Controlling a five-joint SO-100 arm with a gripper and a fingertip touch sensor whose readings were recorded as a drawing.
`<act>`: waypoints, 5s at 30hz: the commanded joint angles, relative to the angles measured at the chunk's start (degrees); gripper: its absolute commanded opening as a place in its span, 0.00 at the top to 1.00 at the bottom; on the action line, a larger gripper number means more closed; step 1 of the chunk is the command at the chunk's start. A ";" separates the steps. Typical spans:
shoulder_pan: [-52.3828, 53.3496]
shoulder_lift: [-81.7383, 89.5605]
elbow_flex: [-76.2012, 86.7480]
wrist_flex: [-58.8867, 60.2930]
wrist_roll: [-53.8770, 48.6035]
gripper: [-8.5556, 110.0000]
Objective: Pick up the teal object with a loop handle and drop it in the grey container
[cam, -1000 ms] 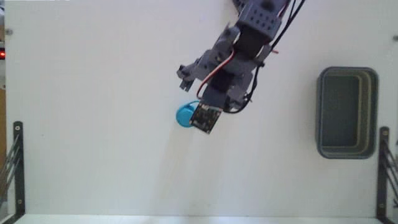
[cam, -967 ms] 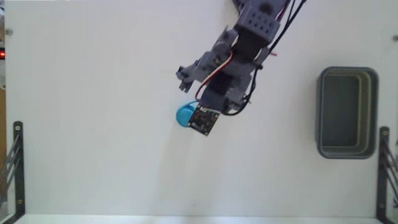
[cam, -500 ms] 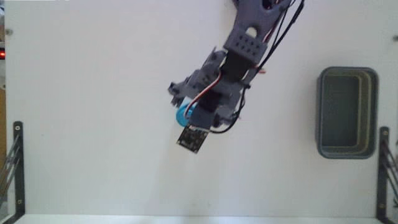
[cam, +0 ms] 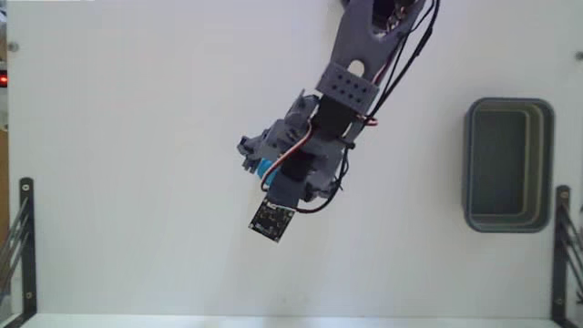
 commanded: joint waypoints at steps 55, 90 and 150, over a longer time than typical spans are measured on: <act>0.79 1.74 2.77 -5.25 0.26 0.00; 0.79 0.77 13.01 -16.46 0.26 0.00; 0.79 -0.17 16.32 -20.71 0.26 0.00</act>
